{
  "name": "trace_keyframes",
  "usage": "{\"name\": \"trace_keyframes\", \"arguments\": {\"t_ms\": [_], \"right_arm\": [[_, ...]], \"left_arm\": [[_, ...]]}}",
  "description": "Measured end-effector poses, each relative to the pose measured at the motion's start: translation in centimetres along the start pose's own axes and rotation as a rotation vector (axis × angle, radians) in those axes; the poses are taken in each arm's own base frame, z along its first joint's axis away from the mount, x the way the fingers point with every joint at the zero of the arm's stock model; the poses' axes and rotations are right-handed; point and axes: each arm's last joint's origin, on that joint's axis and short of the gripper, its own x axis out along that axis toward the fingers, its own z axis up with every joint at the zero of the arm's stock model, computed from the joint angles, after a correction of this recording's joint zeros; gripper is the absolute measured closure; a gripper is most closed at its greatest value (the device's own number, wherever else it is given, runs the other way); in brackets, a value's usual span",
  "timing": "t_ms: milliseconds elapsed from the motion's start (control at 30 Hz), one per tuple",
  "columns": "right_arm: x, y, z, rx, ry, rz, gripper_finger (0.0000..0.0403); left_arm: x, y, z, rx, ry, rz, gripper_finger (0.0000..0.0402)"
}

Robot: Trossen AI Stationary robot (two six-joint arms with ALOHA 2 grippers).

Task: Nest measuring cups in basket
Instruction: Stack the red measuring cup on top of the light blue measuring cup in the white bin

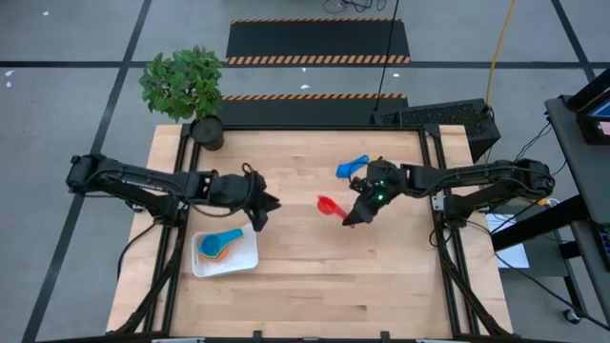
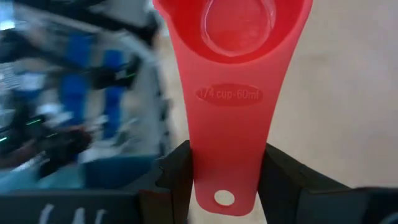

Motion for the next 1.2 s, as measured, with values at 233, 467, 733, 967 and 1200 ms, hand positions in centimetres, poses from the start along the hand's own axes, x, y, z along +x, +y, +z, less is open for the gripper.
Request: {"name": "trace_keyframes", "arguments": {"t_ms": [233,467,733,967,1200], "right_arm": [[-0.4,2.5,0.9,0.004,0.071,0.31,0.0271],[-1.2,4.5,1.4,0.038,0.149,0.512,0.0271],[-1.5,5.2,1.5,0.062,0.169,0.561,0.0271],[-1.1,5.2,1.3,0.051,0.184,0.562,0.0271],[-1.0,5.2,1.3,0.018,0.169,0.562,0.0271]], "left_arm": [[-0.9,-3.3,2.0,0.353,-0.327,-0.16,0.0188],[-1.7,-4.1,3.2,0.485,-0.512,-0.155,0.011],[-2.2,-4.5,4.0,0.48,-0.564,-0.191,0.0135],[-1.4,-6.3,6.3,0.539,-0.485,-0.191,0.0172],[1.0,-7.5,7.7,0.553,-0.369,-0.16,0.0174]]}}
